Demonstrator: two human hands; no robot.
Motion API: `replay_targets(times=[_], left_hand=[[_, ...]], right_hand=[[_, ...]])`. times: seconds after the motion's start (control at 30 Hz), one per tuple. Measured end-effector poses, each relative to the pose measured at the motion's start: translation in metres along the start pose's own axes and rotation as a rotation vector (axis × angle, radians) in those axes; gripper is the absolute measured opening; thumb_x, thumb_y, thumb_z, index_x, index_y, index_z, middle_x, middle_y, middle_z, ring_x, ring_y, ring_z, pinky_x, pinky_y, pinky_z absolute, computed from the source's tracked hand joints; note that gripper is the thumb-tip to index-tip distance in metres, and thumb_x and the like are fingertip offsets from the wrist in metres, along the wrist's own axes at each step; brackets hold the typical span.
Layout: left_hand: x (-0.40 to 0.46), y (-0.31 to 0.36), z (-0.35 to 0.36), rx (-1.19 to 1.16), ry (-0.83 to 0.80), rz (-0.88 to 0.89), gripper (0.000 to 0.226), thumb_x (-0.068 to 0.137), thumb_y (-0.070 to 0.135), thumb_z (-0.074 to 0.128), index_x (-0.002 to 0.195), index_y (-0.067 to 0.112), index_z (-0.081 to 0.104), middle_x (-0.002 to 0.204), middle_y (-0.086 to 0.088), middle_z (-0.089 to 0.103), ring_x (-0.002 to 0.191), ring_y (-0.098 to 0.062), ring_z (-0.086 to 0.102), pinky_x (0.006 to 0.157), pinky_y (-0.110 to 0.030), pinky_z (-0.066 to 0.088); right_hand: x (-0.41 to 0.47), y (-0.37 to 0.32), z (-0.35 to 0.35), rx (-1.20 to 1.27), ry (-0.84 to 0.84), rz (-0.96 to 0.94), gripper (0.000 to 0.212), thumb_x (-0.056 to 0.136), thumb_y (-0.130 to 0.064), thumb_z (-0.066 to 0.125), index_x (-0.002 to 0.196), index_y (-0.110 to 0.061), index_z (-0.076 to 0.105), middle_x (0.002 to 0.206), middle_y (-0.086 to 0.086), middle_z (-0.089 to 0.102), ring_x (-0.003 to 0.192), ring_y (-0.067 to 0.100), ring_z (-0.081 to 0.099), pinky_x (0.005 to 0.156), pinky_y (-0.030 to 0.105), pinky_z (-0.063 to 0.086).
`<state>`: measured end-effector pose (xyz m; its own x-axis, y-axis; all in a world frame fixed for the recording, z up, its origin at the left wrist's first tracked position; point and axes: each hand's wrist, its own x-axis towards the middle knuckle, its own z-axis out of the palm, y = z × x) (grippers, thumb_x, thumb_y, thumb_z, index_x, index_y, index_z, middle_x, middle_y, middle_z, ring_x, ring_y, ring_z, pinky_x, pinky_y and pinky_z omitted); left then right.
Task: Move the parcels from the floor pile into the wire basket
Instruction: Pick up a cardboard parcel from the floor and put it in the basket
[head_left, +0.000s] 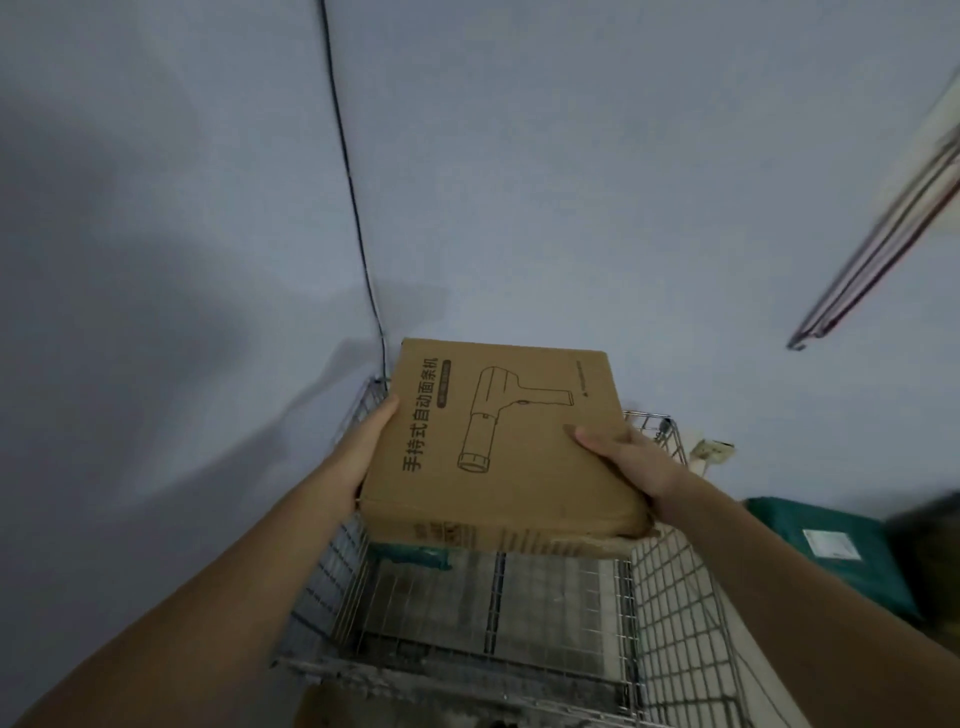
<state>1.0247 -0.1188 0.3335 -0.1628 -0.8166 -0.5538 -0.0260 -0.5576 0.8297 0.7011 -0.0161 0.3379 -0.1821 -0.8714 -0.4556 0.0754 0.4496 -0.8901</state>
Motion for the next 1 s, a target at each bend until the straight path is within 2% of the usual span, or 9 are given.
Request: replay_targets(times=[0.13,0.23,0.33,0.43,0.53,0.67,0.77,0.9,1.0], left_hand=[[0.074,-0.009,0.025,0.053,-0.07,-0.098,0.05,0.097,0.065,0.054,0.118,0.026,0.076,0.115,-0.01,0.079,0.101,-0.029,0.076,0.087,-0.043,0.058],[0.127,-0.026,0.036,0.123,-0.091,-0.18,0.059,0.091,0.075,0.055,0.121,0.028,0.076,0.114,-0.007,0.079,0.108,-0.03,0.074,0.097,-0.05,0.056],[0.174,-0.046,0.044,0.188,-0.108,-0.293,0.067,0.082,0.083,0.058,0.119,0.03,0.077,0.113,-0.006,0.079,0.109,-0.031,0.074,0.1,-0.054,0.054],[0.222,-0.076,0.05,0.236,-0.119,-0.35,0.07,0.08,0.083,0.058,0.119,0.027,0.076,0.113,-0.006,0.079,0.106,-0.031,0.074,0.095,-0.052,0.057],[0.272,-0.122,0.053,0.254,-0.098,-0.414,0.066,0.085,0.075,0.063,0.121,0.02,0.072,0.111,-0.009,0.078,0.098,-0.031,0.075,0.078,-0.042,0.059],[0.368,-0.217,0.052,0.225,-0.035,-0.52,0.114,0.059,0.089,0.073,0.149,0.025,0.047,0.126,-0.007,0.072,0.108,-0.032,0.072,0.086,-0.053,0.061],[0.43,-0.28,0.062,0.208,-0.019,-0.489,0.088,0.078,0.078,0.069,0.144,0.026,0.046,0.123,-0.005,0.071,0.108,-0.029,0.071,0.093,-0.057,0.058],[0.499,-0.355,0.071,0.313,-0.072,-0.508,0.048,0.093,0.07,0.055,0.116,0.028,0.056,0.111,-0.007,0.073,0.098,-0.029,0.072,0.08,-0.047,0.059],[0.541,-0.398,0.072,0.399,-0.057,-0.521,0.056,0.092,0.076,0.05,0.118,0.026,0.059,0.11,-0.007,0.073,0.097,-0.03,0.072,0.081,-0.047,0.06]], right_hand=[[0.047,0.039,-0.017,0.014,0.151,0.095,0.084,0.06,-0.052,0.094,0.128,-0.013,0.064,0.115,0.007,0.077,0.101,0.028,0.076,0.086,0.043,0.062],[0.085,0.068,-0.022,0.018,0.204,0.156,0.063,0.072,-0.044,0.09,0.12,-0.013,0.064,0.111,0.006,0.075,0.099,0.027,0.073,0.079,0.039,0.06],[0.122,0.103,-0.025,0.019,0.228,0.217,0.057,0.077,-0.035,0.089,0.122,-0.014,0.06,0.11,0.002,0.072,0.098,0.023,0.07,0.077,0.037,0.058],[0.163,0.148,-0.029,0.003,0.251,0.304,0.064,0.074,-0.034,0.091,0.127,-0.012,0.062,0.114,0.004,0.073,0.103,0.025,0.071,0.09,0.045,0.059],[0.211,0.195,-0.031,-0.008,0.244,0.4,0.063,0.072,-0.033,0.092,0.125,-0.016,0.062,0.115,0.004,0.072,0.102,0.024,0.07,0.083,0.04,0.06],[0.292,0.277,-0.044,-0.018,0.233,0.492,0.067,0.072,-0.03,0.093,0.13,-0.013,0.063,0.114,0.004,0.074,0.101,0.025,0.072,0.075,0.034,0.06],[0.352,0.346,-0.054,-0.019,0.248,0.531,0.061,0.075,-0.026,0.091,0.129,-0.016,0.063,0.112,0.002,0.073,0.1,0.022,0.072,0.071,0.029,0.057],[0.411,0.429,-0.06,-0.078,0.255,0.542,0.075,0.062,-0.038,0.092,0.129,-0.018,0.064,0.114,0.001,0.073,0.102,0.023,0.072,0.078,0.032,0.058],[0.446,0.476,-0.06,-0.098,0.29,0.559,0.079,0.051,-0.047,0.092,0.121,-0.022,0.065,0.112,0.002,0.073,0.102,0.026,0.072,0.086,0.04,0.06]])
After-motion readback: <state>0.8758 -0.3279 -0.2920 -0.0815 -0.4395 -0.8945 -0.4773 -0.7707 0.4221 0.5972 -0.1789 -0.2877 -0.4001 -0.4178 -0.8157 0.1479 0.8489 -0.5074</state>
